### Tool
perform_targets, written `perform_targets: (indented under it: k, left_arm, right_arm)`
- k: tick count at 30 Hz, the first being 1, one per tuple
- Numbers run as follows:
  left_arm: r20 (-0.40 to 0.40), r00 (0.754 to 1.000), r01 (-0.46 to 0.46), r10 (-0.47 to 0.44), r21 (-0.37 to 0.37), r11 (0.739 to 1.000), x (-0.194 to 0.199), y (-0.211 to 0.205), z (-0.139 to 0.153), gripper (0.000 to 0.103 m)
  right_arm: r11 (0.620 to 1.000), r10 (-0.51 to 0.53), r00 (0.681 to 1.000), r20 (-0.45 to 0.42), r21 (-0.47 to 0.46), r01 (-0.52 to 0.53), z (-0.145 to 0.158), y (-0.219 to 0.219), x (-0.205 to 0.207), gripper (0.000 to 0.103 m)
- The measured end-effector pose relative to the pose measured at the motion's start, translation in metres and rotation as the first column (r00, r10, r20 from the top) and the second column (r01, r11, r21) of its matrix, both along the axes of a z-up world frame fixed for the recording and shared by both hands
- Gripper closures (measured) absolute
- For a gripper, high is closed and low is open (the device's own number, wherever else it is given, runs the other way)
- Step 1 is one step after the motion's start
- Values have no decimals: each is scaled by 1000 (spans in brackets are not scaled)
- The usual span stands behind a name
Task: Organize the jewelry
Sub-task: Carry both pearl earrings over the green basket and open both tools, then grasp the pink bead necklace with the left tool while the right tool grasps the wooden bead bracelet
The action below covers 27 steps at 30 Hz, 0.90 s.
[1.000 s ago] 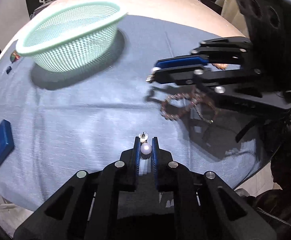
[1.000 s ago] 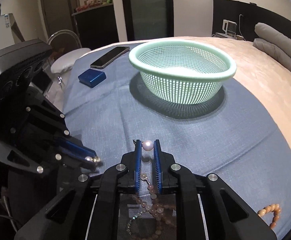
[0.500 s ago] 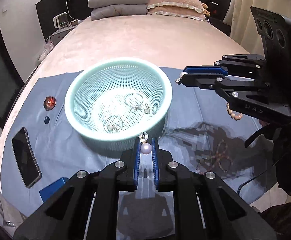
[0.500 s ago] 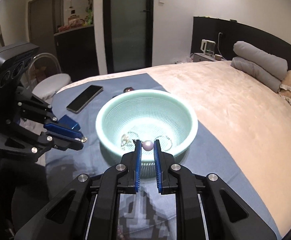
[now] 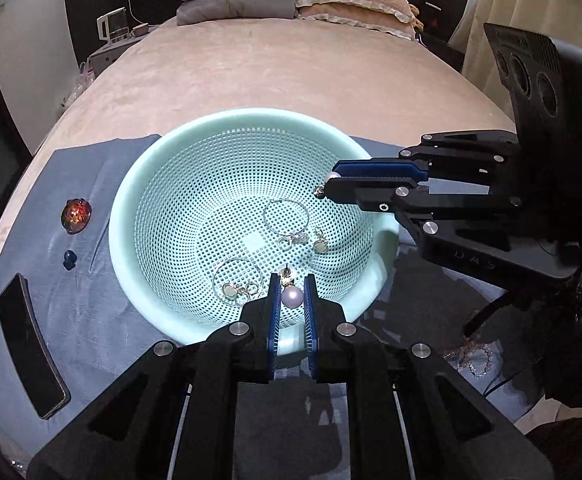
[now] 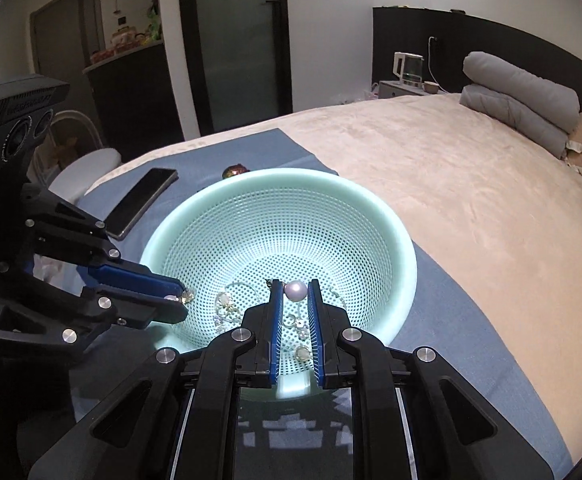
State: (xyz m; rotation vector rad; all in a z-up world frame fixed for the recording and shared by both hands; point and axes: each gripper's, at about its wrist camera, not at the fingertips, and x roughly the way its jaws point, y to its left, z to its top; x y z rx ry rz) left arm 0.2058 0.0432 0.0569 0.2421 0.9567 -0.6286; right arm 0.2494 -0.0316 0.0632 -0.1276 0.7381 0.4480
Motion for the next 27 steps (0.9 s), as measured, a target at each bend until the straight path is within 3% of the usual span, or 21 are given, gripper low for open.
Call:
perform_targets:
  k: [9,10,12,13,14,17,20,27]
  left_arm:
    - [3,999,-32,32,-15,999,-5,5,0,91]
    - [14,999,-35,36,-18,999,-8,5,4,90]
    - [30,999,-39,39,-23,999,-16,6,12,72]
    - [46,998,-44,45,-21,999,-20,7,15,64]
    - [64,997,-50,51,-16,999,-25,8,19,49]
    - [108,992,-59,61,-21,998,-43,9,29,26]
    - [131,990,-45,46,-16,999,-65,6,31,11]
    - [143,989,34,-41,54,998,-106,-23,17,6]
  right_arm:
    - [997,-79,997,-25,8,79,-2,-1,6,89]
    - [995,-95,995,-26,13,95,1,-3,6,84]
    - [992,-124,992,-23,28,125,6,-10,3,64]
    - [990,-137,990,-22,35,138,9,-13,-1,49]
    - [988,-149,989,-17,38,150,12,-18,-5,39]
    - [978,-207,978,20,24,206,22,-32,-22,16]
    - [970,-244,969,37,7,244,30,-52,-37,16]
    - [944,-327,944,43,-18,328,35,-105,-71,16]
